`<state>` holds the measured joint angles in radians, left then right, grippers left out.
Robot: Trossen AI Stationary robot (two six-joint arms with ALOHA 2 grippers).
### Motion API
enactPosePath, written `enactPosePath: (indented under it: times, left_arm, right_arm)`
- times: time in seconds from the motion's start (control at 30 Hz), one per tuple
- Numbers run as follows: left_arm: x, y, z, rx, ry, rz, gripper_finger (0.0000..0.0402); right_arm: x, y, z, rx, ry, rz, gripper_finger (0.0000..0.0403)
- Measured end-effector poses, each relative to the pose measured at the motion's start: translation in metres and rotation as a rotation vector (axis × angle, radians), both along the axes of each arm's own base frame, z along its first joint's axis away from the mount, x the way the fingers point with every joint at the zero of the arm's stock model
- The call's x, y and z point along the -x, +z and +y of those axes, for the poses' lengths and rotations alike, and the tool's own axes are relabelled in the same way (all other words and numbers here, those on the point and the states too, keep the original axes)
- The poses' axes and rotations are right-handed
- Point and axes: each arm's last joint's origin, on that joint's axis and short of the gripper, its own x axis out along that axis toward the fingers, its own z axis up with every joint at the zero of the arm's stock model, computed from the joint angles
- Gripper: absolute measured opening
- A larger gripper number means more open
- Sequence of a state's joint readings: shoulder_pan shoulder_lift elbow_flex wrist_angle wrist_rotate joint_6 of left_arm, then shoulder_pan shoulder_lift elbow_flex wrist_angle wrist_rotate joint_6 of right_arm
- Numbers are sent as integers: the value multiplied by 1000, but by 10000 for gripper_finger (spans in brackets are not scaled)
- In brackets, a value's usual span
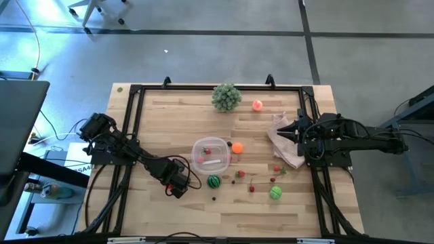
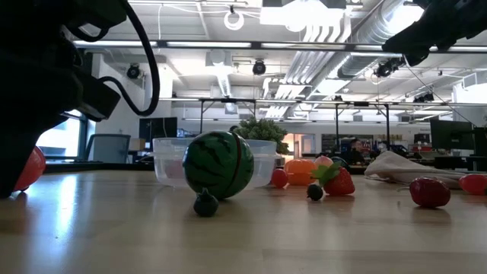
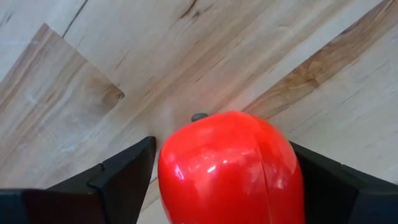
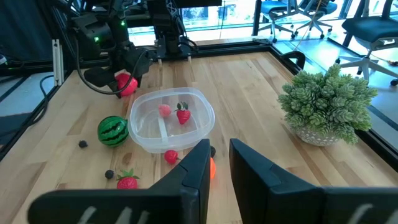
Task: Pick and placing Produce into tupperware
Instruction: Put the red apple into the transparent bin
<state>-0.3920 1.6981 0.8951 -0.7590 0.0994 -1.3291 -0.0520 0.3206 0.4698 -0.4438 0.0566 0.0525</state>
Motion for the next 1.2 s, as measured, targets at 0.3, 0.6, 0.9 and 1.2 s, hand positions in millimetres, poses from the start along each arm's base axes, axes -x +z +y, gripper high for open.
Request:
enactPosePath:
  times: [0.3,0.6,0.9,1.2]
  left_arm:
    - [0,0,0,1,13,2,273]
    - [0,0,0,2,15,-1,284]
    - [0,0,-1,0,12,-4,285]
    - [0,0,0,-6,27,-3,269]
  right_arm:
    - [0,0,0,0,0,0,52]
    - [0,0,0,0,0,0,52]
    - [0,0,0,0,0,0,52]
    - [0,0,0,0,0,0,52]
